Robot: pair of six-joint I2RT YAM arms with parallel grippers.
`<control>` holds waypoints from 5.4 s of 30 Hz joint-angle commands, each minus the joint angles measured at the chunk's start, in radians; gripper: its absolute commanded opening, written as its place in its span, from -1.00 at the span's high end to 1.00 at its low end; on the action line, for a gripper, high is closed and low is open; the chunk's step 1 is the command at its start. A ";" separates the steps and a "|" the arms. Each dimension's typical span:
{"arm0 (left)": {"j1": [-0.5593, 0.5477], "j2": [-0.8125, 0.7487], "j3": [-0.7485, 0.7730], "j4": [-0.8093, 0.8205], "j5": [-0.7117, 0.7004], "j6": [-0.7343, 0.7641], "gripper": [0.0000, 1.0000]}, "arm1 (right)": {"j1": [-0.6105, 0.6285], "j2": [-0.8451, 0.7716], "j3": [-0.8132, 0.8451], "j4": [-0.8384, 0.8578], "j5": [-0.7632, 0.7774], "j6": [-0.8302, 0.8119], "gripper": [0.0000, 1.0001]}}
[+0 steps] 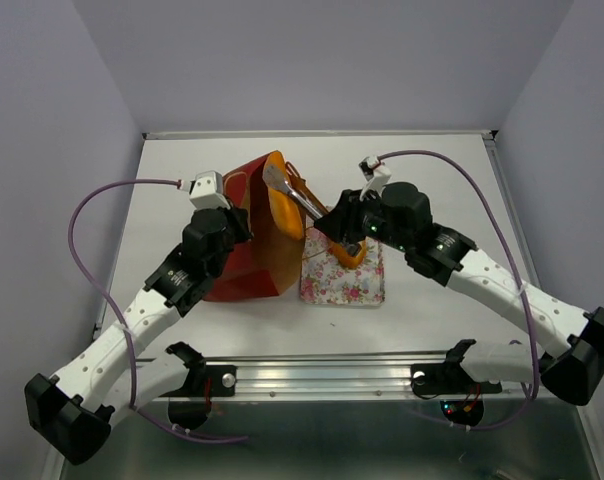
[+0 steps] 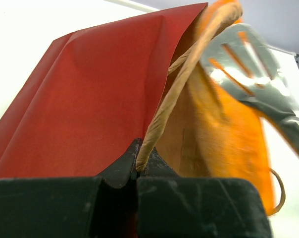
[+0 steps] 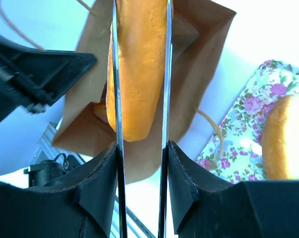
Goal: Take the fake bread out of the paper bag
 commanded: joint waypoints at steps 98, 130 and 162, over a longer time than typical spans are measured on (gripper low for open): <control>-0.005 -0.087 -0.018 0.054 0.013 0.069 1.00 | -0.277 -0.220 0.044 -0.307 -0.121 -0.200 0.05; -0.006 -0.067 -0.029 0.098 0.081 0.071 1.00 | 0.029 0.396 0.242 -0.161 -0.310 -0.258 0.07; -0.006 -0.021 -0.023 0.143 0.162 0.134 1.00 | 0.099 0.728 0.457 -0.202 -0.248 -0.309 -0.47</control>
